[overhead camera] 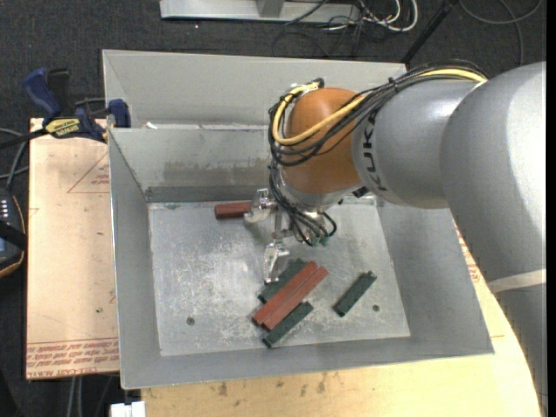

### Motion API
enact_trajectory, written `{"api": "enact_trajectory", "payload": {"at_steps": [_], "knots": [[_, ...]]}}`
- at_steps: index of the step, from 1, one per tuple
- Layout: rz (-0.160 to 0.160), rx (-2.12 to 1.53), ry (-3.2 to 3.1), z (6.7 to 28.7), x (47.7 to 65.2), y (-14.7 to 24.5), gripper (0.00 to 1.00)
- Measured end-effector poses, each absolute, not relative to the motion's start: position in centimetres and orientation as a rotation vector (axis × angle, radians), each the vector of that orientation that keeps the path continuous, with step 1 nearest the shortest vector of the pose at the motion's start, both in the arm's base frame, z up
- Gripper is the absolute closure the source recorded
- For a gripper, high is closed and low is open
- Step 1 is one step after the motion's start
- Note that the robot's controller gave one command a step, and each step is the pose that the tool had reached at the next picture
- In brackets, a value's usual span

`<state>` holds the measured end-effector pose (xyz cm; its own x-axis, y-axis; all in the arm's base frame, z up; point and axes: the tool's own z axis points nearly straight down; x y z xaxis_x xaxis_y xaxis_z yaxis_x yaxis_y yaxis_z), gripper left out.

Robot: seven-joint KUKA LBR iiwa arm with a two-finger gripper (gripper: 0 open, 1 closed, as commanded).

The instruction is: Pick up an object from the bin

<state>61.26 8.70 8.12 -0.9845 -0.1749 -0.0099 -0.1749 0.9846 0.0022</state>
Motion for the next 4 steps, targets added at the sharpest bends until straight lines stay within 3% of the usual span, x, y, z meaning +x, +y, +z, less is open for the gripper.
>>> {"api": "enact_trajectory", "payload": {"at_steps": [1,2,3,4], "knots": [[0.004,-0.374,3.109,9.0,56.4,6.3,0.0],[0.005,-0.549,3.089,8.8,53.9,5.1,0.0],[-0.004,-1.035,2.932,9.4,49.0,2.3,1.0],[-0.004,-1.035,2.932,9.4,49.0,2.3,1.0]]}}
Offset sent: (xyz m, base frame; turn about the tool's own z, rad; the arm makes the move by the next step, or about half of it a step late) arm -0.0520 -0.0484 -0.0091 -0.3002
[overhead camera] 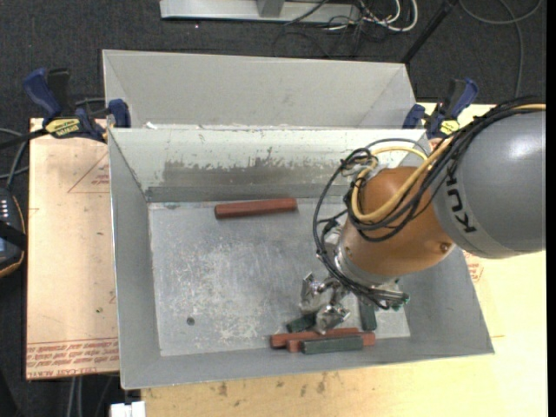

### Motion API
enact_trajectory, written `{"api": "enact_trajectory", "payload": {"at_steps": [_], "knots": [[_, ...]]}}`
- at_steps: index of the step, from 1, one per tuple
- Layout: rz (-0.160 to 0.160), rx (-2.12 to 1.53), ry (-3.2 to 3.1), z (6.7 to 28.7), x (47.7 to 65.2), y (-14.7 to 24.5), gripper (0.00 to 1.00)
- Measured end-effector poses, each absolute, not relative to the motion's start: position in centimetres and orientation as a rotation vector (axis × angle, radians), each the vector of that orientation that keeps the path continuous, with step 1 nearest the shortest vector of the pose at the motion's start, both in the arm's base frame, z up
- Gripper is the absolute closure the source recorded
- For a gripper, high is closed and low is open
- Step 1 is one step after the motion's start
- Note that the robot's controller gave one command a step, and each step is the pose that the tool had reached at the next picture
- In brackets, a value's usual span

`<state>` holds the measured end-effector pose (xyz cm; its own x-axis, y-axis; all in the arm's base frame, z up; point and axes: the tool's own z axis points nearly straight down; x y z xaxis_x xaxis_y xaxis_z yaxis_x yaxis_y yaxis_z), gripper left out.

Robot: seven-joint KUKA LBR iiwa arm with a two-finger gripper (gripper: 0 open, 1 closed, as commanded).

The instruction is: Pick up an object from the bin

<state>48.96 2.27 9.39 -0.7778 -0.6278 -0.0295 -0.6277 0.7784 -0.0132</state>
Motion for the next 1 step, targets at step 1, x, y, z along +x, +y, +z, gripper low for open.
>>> {"api": "enact_trajectory", "payload": {"at_steps": [1], "knots": [[0.001,-1.024,2.967,23.39,50.18,2.5,1.0]]}}
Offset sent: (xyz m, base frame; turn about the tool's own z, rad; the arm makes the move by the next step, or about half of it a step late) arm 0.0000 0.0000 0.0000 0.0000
